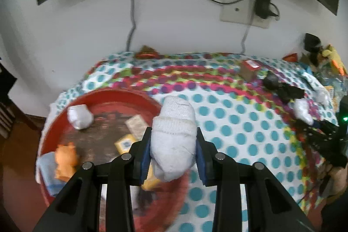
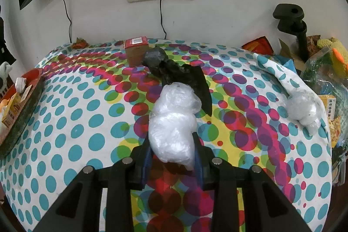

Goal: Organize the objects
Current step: 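Carry the white sock onto the red tray and open the left gripper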

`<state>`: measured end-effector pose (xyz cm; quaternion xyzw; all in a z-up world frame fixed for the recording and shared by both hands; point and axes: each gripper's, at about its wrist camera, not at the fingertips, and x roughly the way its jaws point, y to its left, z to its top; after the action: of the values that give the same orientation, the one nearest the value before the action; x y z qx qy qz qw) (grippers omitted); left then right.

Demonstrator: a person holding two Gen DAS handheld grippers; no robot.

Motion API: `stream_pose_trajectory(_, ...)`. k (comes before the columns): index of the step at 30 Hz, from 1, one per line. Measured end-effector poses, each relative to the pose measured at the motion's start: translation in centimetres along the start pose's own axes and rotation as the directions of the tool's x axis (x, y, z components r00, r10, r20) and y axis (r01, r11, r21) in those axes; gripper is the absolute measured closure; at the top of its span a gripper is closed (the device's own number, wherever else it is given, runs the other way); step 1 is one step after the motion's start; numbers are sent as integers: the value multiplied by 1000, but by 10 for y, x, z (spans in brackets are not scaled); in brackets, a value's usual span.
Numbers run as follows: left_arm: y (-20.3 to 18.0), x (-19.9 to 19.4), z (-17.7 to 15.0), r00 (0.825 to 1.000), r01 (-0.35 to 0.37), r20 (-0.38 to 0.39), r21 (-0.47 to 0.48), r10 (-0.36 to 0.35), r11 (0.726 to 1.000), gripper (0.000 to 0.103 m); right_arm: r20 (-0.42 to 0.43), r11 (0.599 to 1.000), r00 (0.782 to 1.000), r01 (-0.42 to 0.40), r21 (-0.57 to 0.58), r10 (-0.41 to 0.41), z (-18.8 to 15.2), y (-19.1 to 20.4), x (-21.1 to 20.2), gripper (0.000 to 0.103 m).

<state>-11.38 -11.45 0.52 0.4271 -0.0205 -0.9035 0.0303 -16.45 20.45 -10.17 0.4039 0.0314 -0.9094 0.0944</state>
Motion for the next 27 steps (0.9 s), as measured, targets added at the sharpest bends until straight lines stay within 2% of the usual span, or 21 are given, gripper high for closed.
stream_pose_trajectory(5, 31, -6, -2, 1000, -12, -2, -51, 12, 999, 70, 3, 1000, 1000, 0, -1, 0, 0, 0, 0, 70)
stream_pose_trajectory(13, 84, -9, -11, 996, -87, -5, -125, 87, 988, 70, -4, 1000, 1000, 14, -2, -14, 0, 0, 2, 70)
stream_pose_trajectory(17, 118, -6, -21, 995, -96, -29, -213, 92, 972, 70, -8, 1000, 1000, 23, 0, -23, 0, -1, 3, 70)
stream_pose_trajectory(21, 139, -2, -28, 991, -136, -44, -232, 129, 963, 70, -13, 1000, 1000, 27, -3, -27, 0, 0, 4, 70)
stream_pose_trajectory(27, 162, 9, -40, 989, -139, -77, -257, 123, 956, 70, -17, 999, 999, 32, -7, -33, 1, 0, 5, 70)
